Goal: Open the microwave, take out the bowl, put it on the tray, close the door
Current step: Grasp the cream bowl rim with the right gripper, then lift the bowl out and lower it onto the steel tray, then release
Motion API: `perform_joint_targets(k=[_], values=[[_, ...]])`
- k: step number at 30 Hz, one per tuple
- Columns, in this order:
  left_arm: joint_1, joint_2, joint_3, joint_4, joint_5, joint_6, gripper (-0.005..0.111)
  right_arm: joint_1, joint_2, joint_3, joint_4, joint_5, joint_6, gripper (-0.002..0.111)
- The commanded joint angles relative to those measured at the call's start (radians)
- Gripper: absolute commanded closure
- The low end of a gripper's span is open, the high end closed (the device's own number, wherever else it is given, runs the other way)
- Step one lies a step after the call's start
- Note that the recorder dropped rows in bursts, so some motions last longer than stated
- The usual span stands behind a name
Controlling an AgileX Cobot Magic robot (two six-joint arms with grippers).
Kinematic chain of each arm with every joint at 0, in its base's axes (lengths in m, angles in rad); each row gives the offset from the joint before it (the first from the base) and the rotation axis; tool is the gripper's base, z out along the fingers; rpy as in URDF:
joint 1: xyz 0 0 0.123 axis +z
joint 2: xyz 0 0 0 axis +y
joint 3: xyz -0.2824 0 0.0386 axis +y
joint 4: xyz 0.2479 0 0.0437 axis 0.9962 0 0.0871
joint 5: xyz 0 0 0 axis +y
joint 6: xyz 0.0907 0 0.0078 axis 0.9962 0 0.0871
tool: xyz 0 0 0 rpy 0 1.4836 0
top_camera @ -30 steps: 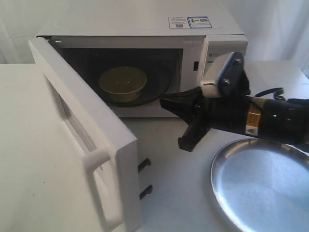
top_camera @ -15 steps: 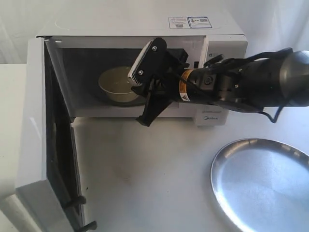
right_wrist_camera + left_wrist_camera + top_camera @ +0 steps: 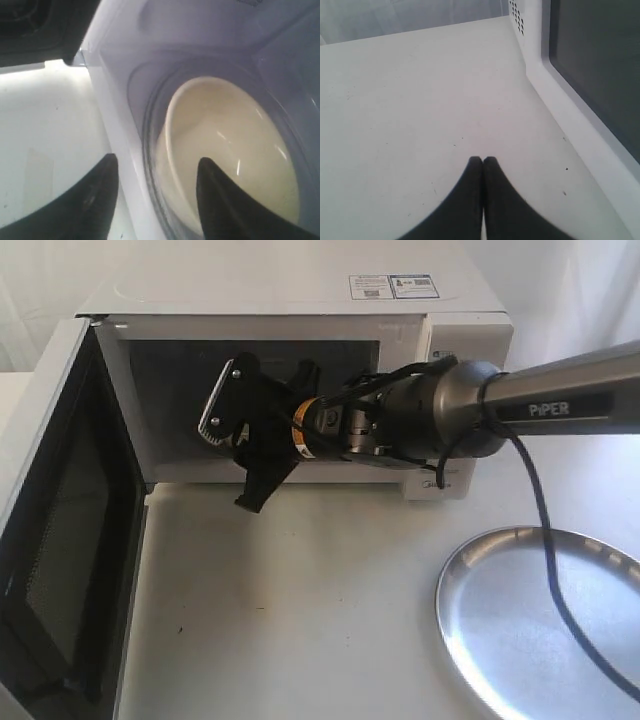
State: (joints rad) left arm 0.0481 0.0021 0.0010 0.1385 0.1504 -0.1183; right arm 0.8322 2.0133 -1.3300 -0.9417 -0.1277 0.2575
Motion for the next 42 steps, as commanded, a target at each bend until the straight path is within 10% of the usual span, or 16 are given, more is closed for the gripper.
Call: perform_joint_targets(k=[1,13,17,21,29,42], values=[[-0.001,-0.002,-0.001,-0.004,-0.001,-0.006,0.107,0.005,0.036,-0.058,-0.002,0.040,-0.011,0.067],[-0.001,-0.002,-0.001,-0.004,-0.001,-0.006,0.107,0.005,0.105,-0.127,0.007,0.135,0.004,0.080],[-0.001,-0.002,-0.001,-0.004,-0.001,-0.006,0.107,0.005,0.105,-0.127,0.007,0.135,0.044,0.106],[-0.001,-0.002,-0.001,-0.004,-0.001,-0.006,0.107,0.030,0.075,-0.099,0.009,0.135,0.137,0.108],[-0.001,-0.002,-0.001,-0.004,-0.001,-0.006,0.107,0.158,-0.199,0.159,0.009,0.161,0.355,0.108],[-0.001,-0.002,-0.001,-0.004,-0.001,-0.006,0.107,0.276,-0.647,0.713,0.018,0.809,0.723,0.108]])
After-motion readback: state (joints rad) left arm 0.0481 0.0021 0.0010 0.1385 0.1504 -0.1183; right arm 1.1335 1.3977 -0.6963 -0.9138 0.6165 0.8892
